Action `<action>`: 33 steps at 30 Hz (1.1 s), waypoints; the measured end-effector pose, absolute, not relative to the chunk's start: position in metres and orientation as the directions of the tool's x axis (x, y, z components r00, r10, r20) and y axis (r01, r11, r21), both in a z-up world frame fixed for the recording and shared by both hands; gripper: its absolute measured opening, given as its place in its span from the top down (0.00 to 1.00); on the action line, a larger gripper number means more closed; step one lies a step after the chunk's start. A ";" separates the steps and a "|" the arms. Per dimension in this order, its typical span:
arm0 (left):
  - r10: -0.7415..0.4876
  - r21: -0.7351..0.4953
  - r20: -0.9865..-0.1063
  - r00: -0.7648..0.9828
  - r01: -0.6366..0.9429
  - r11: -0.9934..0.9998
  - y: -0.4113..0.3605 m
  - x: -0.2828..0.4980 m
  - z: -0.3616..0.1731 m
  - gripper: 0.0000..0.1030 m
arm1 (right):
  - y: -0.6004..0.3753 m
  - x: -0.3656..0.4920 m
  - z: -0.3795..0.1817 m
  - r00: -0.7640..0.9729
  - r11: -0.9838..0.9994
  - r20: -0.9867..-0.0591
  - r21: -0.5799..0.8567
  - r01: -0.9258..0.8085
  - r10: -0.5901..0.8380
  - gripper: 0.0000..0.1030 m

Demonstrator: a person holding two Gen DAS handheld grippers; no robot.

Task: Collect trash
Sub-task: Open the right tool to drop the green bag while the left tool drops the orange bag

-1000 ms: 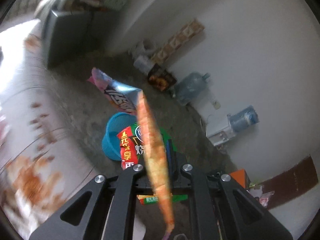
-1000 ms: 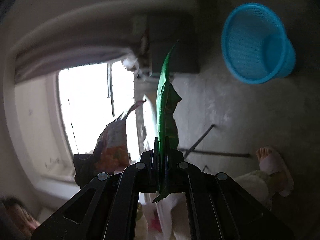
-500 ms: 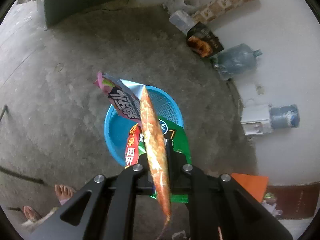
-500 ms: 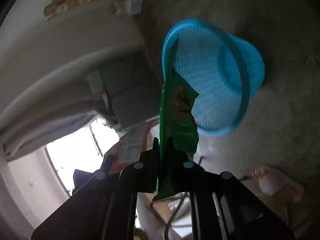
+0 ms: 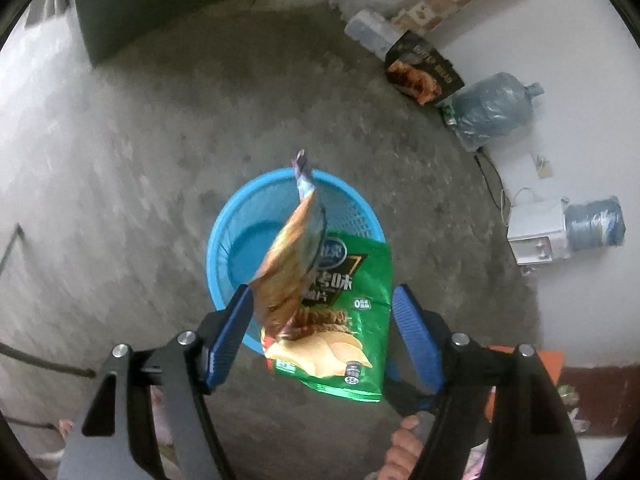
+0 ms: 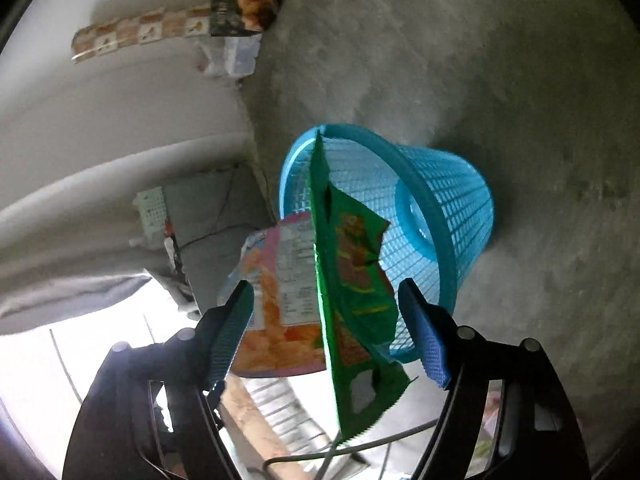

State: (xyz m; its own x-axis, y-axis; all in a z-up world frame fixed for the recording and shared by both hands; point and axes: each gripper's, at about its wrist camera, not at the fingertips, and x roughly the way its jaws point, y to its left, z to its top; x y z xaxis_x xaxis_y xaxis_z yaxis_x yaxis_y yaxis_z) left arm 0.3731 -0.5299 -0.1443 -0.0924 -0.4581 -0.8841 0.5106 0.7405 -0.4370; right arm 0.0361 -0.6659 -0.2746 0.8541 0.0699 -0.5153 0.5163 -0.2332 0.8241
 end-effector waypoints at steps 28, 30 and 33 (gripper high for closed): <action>-0.603 -0.374 -0.793 0.086 0.712 0.594 -0.274 0.332 0.062 0.23 | -0.639 0.220 -0.355 0.385 0.344 -0.883 0.461 0.818 0.268 0.46; -0.594 -0.367 -0.795 0.126 0.679 0.636 -0.240 0.330 0.064 0.23 | -0.645 0.221 -0.366 0.301 0.366 -0.920 0.378 0.850 0.250 0.47; -0.577 -0.353 -0.795 0.187 0.631 0.691 -0.203 0.326 0.064 0.23 | -0.657 0.210 -0.370 0.258 0.360 -0.938 0.328 0.873 0.231 0.47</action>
